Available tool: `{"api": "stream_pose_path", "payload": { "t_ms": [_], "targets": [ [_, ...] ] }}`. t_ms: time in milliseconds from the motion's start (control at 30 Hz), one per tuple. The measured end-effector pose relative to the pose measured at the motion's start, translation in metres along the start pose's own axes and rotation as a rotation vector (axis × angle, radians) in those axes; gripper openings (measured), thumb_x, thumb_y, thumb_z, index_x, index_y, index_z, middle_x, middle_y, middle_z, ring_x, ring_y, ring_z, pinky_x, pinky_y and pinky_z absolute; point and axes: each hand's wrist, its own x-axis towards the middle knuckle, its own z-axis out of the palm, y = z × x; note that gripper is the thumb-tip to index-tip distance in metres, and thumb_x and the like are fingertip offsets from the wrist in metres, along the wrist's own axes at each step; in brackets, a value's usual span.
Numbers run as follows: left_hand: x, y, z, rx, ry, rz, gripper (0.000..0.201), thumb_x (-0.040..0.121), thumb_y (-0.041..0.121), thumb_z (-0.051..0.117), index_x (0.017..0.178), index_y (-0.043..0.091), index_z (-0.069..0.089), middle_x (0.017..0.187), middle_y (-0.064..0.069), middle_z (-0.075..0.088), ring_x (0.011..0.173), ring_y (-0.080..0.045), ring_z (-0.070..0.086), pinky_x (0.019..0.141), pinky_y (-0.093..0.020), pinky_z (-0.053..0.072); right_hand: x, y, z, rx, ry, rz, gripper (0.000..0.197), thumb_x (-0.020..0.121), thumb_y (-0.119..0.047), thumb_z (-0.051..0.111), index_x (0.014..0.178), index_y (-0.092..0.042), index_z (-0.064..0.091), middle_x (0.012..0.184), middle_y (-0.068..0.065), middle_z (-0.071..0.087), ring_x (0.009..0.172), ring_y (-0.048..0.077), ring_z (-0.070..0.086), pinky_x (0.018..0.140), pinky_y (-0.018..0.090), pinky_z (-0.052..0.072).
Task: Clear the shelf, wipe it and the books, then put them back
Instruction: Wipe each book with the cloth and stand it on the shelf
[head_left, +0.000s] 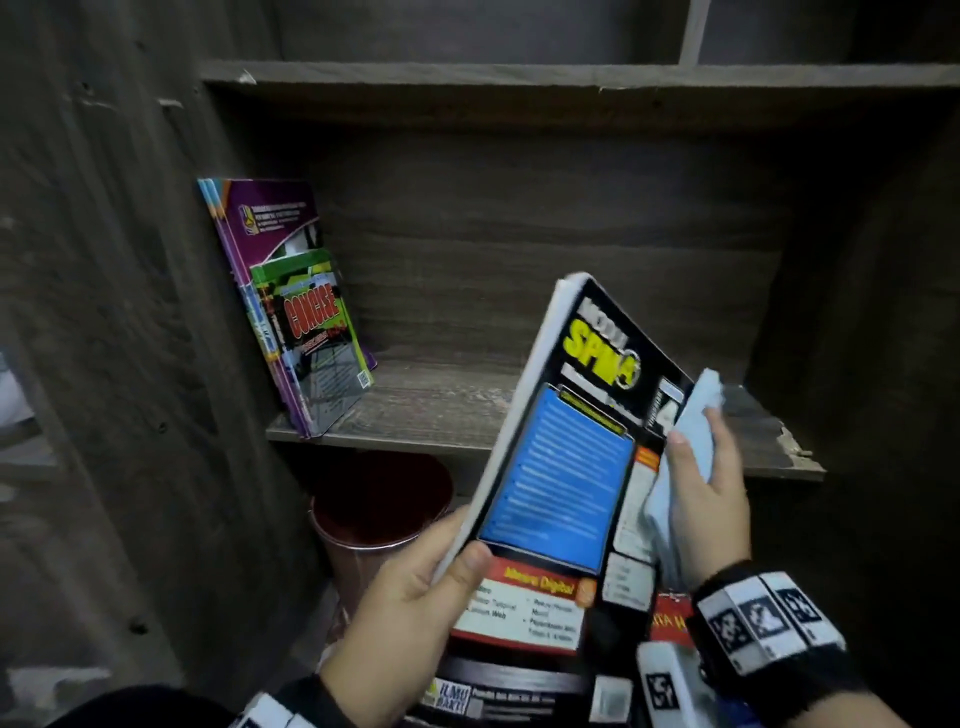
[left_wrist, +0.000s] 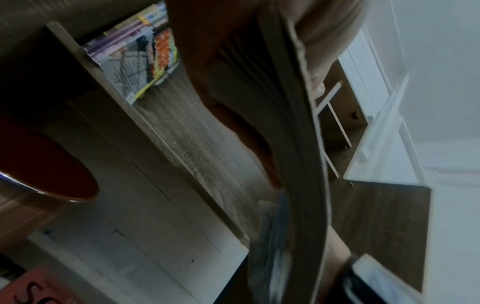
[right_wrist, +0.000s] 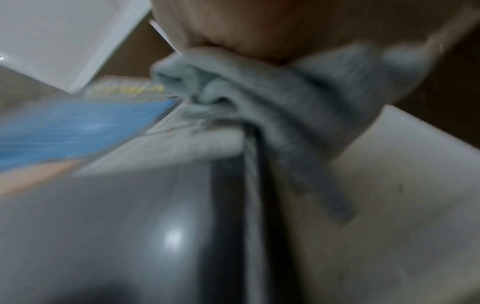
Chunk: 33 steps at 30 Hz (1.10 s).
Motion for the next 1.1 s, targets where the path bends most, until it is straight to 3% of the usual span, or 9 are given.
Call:
{"api": "stream_pose_path", "payload": {
  "t_ms": [167, 267, 300, 367, 400, 467, 600, 833, 1100],
  "targets": [
    [0.019, 0.021, -0.04, -0.019, 0.215, 0.115, 0.055, 0.079, 0.06, 0.062, 0.122, 0.026, 0.063, 0.119, 0.0, 0.069, 0.111, -0.018, 0.065, 0.093, -0.029, 0.052, -0.025, 0.018, 0.015, 0.347, -0.604, 0.294, 0.094, 0.045, -0.054, 0.09, 0.125, -0.017, 0.059, 0.121, 0.005, 0.067, 0.111, 0.021, 0.064, 0.101, 0.042, 0.044],
    [0.026, 0.033, -0.067, -0.096, 0.227, 0.123, 0.058, 0.071, 0.064, 0.068, 0.116, 0.027, 0.065, 0.117, -0.008, 0.069, 0.103, -0.022, 0.068, 0.085, -0.033, 0.056, -0.034, 0.008, 0.014, 0.51, -0.888, 0.406, 0.087, 0.033, -0.029, 0.098, 0.11, -0.004, 0.069, 0.107, 0.017, 0.071, 0.095, 0.023, 0.071, 0.078, 0.03, 0.056],
    [0.029, 0.037, -0.075, -0.141, 0.203, 0.101, 0.054, 0.071, 0.06, 0.07, 0.114, 0.027, 0.066, 0.116, -0.011, 0.069, 0.1, -0.024, 0.069, 0.081, -0.033, 0.057, -0.033, 0.002, 0.013, 0.582, -0.972, 0.423, 0.072, 0.041, -0.016, 0.096, 0.105, 0.002, 0.07, 0.103, 0.019, 0.071, 0.089, 0.02, 0.072, 0.071, 0.023, 0.056],
    [0.034, 0.042, -0.085, -0.198, 0.143, 0.057, 0.05, 0.072, 0.052, 0.071, 0.114, 0.025, 0.066, 0.114, -0.013, 0.069, 0.097, -0.026, 0.069, 0.076, -0.034, 0.058, -0.041, -0.014, 0.019, 0.661, -1.087, 0.259, 0.041, 0.088, 0.005, 0.058, 0.128, 0.011, 0.053, 0.125, 0.027, 0.058, 0.115, 0.025, 0.06, 0.095, 0.027, 0.048],
    [0.038, 0.043, -0.089, -0.192, 0.112, 0.054, 0.051, 0.072, 0.049, 0.071, 0.115, 0.023, 0.066, 0.114, -0.013, 0.069, 0.096, -0.025, 0.069, 0.075, -0.033, 0.058, -0.044, -0.015, 0.018, 0.703, -1.073, 0.175, 0.042, 0.097, 0.007, 0.039, 0.138, 0.011, 0.037, 0.136, 0.031, 0.045, 0.128, 0.036, 0.047, 0.107, 0.039, 0.038],
    [0.049, 0.045, -0.093, -0.127, 0.089, 0.049, 0.042, 0.077, 0.041, 0.068, 0.114, 0.02, 0.066, 0.107, -0.01, 0.072, 0.09, -0.021, 0.07, 0.072, -0.029, 0.057, -0.052, -0.015, 0.023, 0.596, -1.073, 0.19, 0.055, 0.087, -0.001, 0.062, 0.137, 0.009, 0.04, 0.136, 0.036, 0.041, 0.125, 0.05, 0.043, 0.107, 0.053, 0.037],
    [0.073, 0.039, -0.106, 0.017, 0.211, -0.005, 0.019, 0.095, 0.016, 0.049, 0.105, 0.015, 0.066, 0.083, 0.001, 0.075, 0.072, -0.01, 0.069, 0.064, -0.022, 0.054, -0.069, -0.03, 0.04, 0.34, -0.807, 0.12, 0.081, 0.03, -0.019, 0.098, 0.103, 0.0, 0.069, 0.103, 0.017, 0.072, 0.094, 0.023, 0.071, 0.071, 0.02, 0.055],
    [0.115, 0.007, -0.165, 0.118, 0.8, -0.057, 0.015, 0.101, 0.018, 0.045, 0.101, 0.016, 0.06, 0.084, -0.006, 0.061, 0.058, -0.013, 0.055, 0.051, -0.026, 0.047, -0.046, -0.045, 0.119, -0.008, -0.553, -0.225, 0.036, 0.083, 0.003, 0.067, 0.095, -0.031, 0.063, 0.082, -0.033, 0.068, 0.085, -0.013, 0.063, 0.069, 0.001, 0.044],
    [0.131, -0.025, -0.189, 0.082, 0.759, -0.324, 0.031, 0.096, 0.0, 0.046, 0.125, 0.004, 0.056, 0.086, -0.009, 0.063, 0.064, -0.021, 0.059, 0.062, -0.031, 0.052, 0.001, -0.052, 0.249, -0.578, -0.449, -0.442, 0.051, 0.092, -0.019, 0.053, 0.141, -0.03, 0.041, 0.118, 0.013, 0.059, 0.105, 0.033, 0.058, 0.08, 0.033, 0.048]
  ]
}}
